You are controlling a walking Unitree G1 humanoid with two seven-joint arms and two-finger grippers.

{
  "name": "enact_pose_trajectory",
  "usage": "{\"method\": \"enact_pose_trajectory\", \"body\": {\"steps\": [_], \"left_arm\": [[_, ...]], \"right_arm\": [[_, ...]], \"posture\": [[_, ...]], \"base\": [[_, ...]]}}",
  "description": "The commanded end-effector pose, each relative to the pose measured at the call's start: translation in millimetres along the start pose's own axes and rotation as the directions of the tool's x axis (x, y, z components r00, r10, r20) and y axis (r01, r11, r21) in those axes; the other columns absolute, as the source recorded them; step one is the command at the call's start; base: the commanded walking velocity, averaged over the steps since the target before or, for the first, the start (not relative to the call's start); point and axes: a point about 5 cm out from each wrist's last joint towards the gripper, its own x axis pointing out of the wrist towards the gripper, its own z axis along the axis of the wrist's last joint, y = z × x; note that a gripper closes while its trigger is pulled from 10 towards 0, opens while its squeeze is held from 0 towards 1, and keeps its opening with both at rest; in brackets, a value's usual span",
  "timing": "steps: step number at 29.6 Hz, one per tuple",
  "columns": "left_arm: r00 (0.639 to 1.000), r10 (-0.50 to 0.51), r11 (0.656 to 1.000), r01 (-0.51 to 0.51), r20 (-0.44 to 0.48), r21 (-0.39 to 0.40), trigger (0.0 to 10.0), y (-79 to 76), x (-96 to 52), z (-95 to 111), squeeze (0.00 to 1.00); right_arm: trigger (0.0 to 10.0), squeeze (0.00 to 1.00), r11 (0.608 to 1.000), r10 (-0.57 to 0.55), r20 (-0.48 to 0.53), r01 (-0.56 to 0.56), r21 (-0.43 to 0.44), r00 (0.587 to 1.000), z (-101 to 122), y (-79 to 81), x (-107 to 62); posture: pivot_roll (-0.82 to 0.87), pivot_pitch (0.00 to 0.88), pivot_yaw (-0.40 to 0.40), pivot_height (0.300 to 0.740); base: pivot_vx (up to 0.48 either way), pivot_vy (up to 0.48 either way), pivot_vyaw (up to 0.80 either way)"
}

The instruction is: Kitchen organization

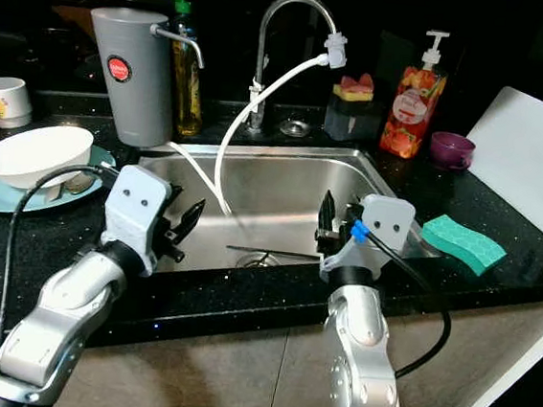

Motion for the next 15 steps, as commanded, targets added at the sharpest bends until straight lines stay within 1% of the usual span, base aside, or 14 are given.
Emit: {"method": "enact_pose_trajectory", "body": {"steps": [1,3,7,11,15], "left_arm": [[1.0,0.008,1.0,-0.007,-0.006,0.022,10.0,2.4,-2.7,-2.2,0.0],[1.0,0.006,1.0,-0.006,-0.006,0.027,10.0,3.4,-1.7,-2.2,0.0],[1.0,0.004,0.999,-0.004,-0.015,0.04,10.0,5.7,0.7,-4.6,0.0],[1.0,-0.004,0.999,0.004,-0.015,0.036,10.0,4.1,1.2,-4.5,0.0],[1.0,-0.011,0.999,0.011,-0.012,0.041,10.0,2.3,1.8,-4.1,0.0]], "right_arm": [[10.0,0.0,1.0,0.004,-0.002,-0.004,0.001,1.0,0.5,-0.4,-1.2],[10.0,0.0,1.0,0.002,-0.001,-0.002,0.001,1.0,0.2,-1.0,0.3],[10.0,0.0,1.0,0.005,0.014,-0.005,0.01,1.0,2.9,3.6,4.0],[10.0,0.0,1.0,0.017,0.017,-0.017,0.014,1.0,4.1,7.2,2.4],[10.0,0.0,1.0,0.016,0.011,-0.016,0.014,1.0,2.1,6.0,0.5]], "posture": [[0.14,0.101,-0.039,0.74],[0.14,0.097,-0.04,0.74],[0.13,0.093,-0.04,0.74],[0.13,0.089,-0.037,0.74],[0.14,0.08,-0.031,0.74]], "base": [[0.0,0.0,0.0],[0.0,0.0,0.0],[0.0,0.0,0.0],[0.0,0.0,0.0],[0.0,0.0,0.0]]}}
